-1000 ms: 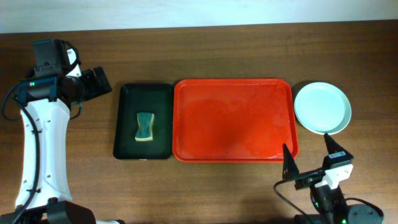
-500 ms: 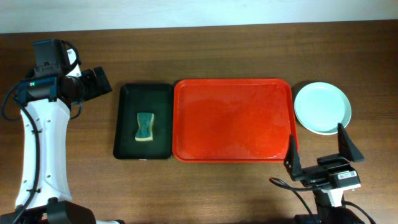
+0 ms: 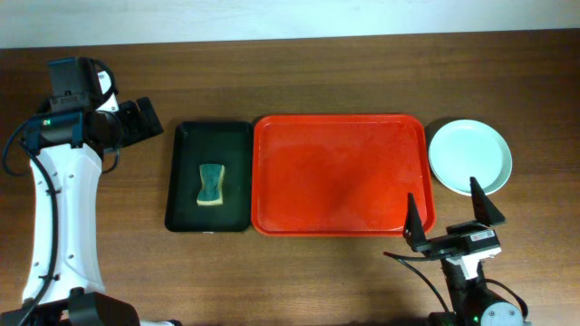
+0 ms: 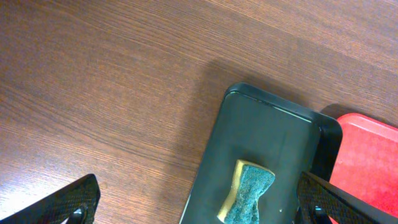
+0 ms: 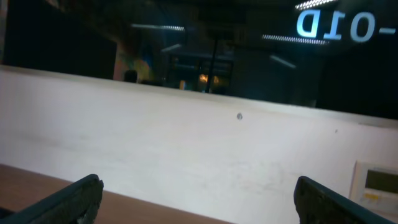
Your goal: Clean dirty plates on tray and stack at the side
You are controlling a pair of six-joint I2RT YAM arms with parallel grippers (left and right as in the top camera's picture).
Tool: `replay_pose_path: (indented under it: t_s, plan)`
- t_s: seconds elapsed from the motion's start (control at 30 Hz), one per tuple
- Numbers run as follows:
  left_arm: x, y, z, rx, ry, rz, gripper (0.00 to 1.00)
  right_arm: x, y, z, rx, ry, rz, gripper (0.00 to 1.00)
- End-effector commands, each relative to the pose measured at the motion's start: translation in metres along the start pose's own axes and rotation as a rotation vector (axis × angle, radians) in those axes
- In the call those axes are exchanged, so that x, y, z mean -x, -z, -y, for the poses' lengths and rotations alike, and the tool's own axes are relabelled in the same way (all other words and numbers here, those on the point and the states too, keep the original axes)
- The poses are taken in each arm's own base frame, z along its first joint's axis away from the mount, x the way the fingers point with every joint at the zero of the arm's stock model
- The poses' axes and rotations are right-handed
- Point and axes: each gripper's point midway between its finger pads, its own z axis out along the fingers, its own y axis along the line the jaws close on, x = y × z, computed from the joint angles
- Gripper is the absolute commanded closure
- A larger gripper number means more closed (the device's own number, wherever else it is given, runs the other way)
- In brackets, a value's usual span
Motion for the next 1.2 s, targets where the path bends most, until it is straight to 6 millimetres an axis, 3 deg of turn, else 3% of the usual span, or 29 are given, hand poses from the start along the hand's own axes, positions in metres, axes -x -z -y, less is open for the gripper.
replay_pose_path:
  t_s: [0.0,0.2,0.4,0.57,1.17]
  plan:
    - [0.003,0.004,0.000,-0.004,0.015,0.013,0.01,-0.014,0.002,0.000,-0.006,-0.012,-0.028,0.01]
    - [0.003,0.004,0.000,-0.004,0.015,0.013,0.01,-0.042,0.004,0.005,-0.061,-0.049,-0.141,0.01]
    - [0.003,0.004,0.000,-0.004,0.015,0.013,0.01,-0.103,0.024,0.025,-0.236,-0.200,-0.390,0.01]
    - [0.003,0.004,0.000,-0.004,0.015,0.013,0.01,-0.127,0.036,0.022,-0.243,-0.203,-0.498,0.01]
    - [0.003,0.004,0.000,-0.004,0.015,0.013,0.01,-0.126,0.034,0.016,-0.203,-0.207,-0.497,0.01]
